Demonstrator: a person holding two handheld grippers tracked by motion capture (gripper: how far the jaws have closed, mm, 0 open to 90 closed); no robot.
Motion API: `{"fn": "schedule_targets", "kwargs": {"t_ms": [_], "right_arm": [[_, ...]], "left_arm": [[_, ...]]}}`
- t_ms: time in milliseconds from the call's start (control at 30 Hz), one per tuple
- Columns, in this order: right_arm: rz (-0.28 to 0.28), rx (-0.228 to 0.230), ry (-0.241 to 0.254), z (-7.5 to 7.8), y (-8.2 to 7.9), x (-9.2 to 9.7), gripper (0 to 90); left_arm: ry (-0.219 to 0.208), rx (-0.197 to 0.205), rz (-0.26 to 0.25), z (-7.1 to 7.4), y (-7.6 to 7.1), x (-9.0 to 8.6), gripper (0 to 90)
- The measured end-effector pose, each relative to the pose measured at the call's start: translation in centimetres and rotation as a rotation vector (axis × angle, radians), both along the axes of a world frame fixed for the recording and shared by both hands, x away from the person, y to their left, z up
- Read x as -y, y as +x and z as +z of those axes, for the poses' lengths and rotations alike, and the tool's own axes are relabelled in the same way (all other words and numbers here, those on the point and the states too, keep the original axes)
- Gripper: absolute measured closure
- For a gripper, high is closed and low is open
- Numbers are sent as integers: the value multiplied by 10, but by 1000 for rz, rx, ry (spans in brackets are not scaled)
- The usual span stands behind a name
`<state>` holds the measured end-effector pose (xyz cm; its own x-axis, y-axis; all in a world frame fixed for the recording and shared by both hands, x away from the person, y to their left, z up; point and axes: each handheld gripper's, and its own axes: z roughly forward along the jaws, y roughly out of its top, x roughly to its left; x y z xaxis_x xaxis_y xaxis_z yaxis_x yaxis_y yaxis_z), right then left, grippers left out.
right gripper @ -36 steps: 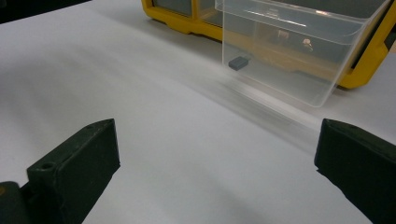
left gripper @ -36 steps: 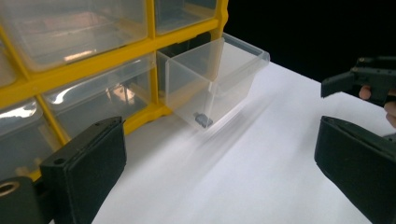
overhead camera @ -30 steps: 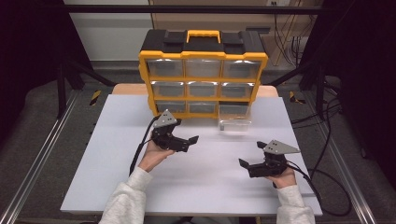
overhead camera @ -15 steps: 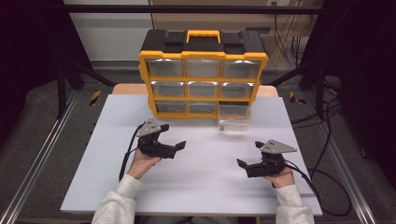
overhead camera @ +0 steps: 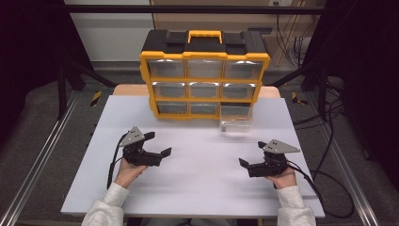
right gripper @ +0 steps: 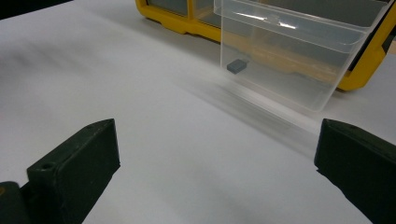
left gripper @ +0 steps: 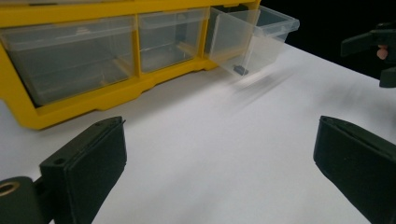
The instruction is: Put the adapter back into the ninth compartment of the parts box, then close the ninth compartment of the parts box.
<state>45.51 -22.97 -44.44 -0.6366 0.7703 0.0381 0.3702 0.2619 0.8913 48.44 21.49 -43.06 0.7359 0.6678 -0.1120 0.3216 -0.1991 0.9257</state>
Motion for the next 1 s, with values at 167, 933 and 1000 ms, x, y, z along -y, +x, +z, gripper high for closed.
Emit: {"fn": "schedule_targets", "kwargs": {"t_ms": [167, 933, 1000], "right_arm": [[7, -37, 10, 2, 1, 0, 8], [-7, -28, 14, 6, 4, -3, 14], [-10, -37, 5, 6, 6, -4, 14]], "left_arm": [[-3, -12, 20, -7, -4, -13, 18], [8, -25, 59, -22, -17, -43, 18], [11, -26, 63, -23, -19, -44, 19]]}}
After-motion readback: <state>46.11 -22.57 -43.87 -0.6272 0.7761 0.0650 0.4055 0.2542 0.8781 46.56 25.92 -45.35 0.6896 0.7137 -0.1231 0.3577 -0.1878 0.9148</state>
